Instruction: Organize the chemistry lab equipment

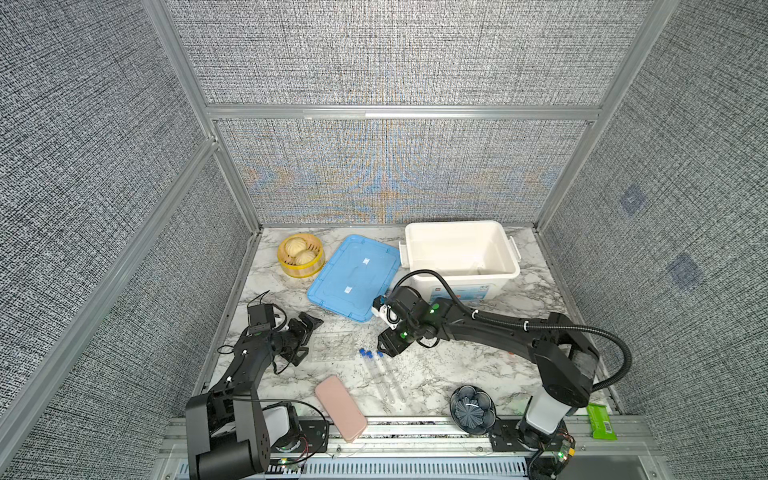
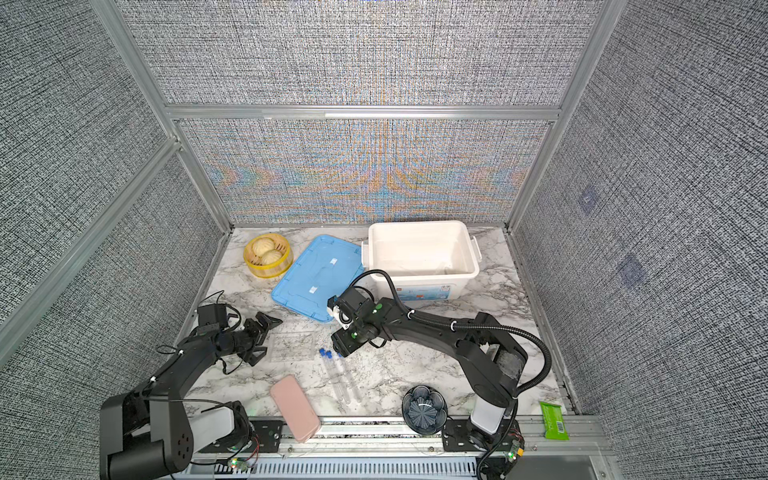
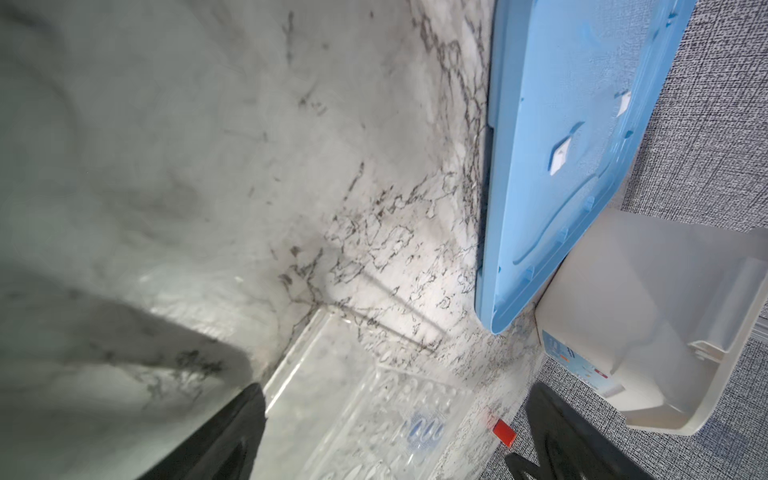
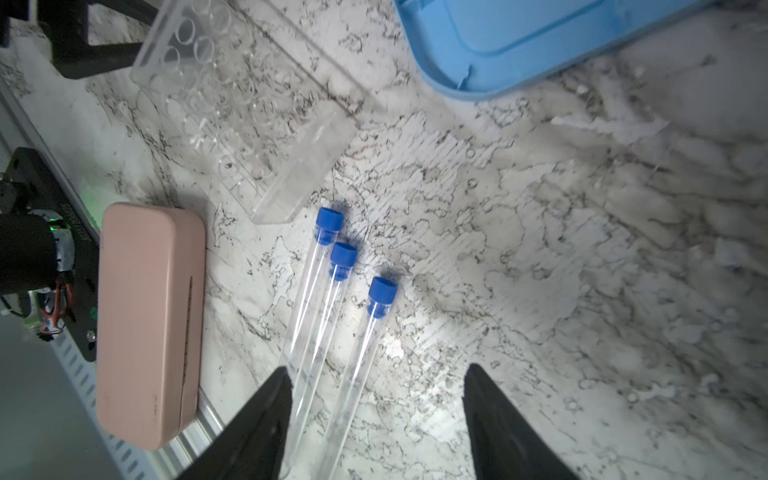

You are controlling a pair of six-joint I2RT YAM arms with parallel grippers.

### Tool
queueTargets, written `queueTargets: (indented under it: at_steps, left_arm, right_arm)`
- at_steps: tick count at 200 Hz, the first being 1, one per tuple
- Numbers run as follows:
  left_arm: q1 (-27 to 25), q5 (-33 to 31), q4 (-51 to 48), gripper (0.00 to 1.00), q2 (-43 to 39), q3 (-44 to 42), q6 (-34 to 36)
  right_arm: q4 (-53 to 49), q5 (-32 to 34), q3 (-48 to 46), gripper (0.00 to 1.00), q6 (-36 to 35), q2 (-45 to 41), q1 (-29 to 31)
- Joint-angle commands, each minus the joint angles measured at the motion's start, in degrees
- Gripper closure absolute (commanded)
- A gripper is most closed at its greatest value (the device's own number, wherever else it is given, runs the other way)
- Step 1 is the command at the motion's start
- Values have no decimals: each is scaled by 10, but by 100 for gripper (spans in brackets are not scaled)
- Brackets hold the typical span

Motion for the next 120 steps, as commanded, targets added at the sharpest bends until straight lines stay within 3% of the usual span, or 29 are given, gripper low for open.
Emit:
queueTargets:
  at_steps: [1,70,120]
  left_arm:
    - [-8,3,15,1,-6,0,-9]
    - [-36,-4,38,1,-18,-23,-29]
    - [-61,-13,52,1,-27,-37,-51]
  right_arm:
    - [-23,6,2,38,28,11,11]
    - [-44,66,40,47,66,67,26]
    - [-41,46,58,50,88,104,29]
